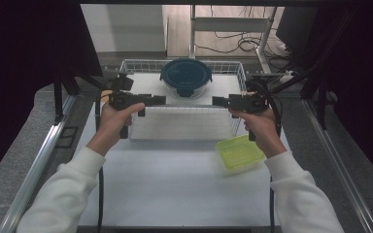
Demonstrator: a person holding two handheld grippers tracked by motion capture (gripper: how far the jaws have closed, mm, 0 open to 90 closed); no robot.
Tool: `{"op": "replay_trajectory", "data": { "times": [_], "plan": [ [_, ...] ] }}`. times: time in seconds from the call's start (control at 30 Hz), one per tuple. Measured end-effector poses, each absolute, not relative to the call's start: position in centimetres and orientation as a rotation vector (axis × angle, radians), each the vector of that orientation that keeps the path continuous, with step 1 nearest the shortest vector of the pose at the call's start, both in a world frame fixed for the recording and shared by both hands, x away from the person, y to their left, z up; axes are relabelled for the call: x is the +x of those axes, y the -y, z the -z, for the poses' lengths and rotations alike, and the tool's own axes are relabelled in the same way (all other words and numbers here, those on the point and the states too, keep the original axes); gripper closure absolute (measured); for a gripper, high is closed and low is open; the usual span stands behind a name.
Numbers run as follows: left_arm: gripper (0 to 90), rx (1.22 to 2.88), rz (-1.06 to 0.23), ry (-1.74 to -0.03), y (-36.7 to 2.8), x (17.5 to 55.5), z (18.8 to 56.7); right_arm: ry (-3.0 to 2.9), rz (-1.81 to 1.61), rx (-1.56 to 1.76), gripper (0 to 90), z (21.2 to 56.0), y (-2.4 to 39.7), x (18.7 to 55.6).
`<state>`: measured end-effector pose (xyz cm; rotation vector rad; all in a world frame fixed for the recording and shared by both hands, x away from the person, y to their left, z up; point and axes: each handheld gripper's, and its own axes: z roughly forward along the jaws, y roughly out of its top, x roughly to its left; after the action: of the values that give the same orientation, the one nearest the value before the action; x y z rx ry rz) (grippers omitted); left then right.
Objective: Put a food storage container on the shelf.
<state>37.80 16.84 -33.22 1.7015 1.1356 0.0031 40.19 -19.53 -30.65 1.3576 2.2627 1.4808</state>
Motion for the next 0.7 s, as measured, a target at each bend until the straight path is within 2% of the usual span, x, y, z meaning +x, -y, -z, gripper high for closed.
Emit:
{"op": "replay_trajectory", "data": {
  "times": [0.13, 0.5, 0.57, 0.7],
  "plan": [
    [25.0, 1.742, 0.017, -1.116, -17.0, 35.4, 35.4, -2.309, -1.434, 1.319, 20.6, 32.9, 20.6, 38.3],
    [24.7, 1.85, -0.047, -1.124, -17.2, 30.5, 40.6, -2.442, -1.317, 1.236, 24.0, 37.7, 22.5, 33.0],
    [24.7, 1.867, -0.002, -1.127, -17.2, 29.5, 42.0, -2.457, -1.307, 1.238, 24.6, 38.6, 22.8, 32.4],
    [24.7, 1.9, -0.003, -1.133, -17.1, 28.2, 43.4, -2.482, -1.27, 1.251, 25.2, 40.1, 23.3, 31.5]
  ]
}}
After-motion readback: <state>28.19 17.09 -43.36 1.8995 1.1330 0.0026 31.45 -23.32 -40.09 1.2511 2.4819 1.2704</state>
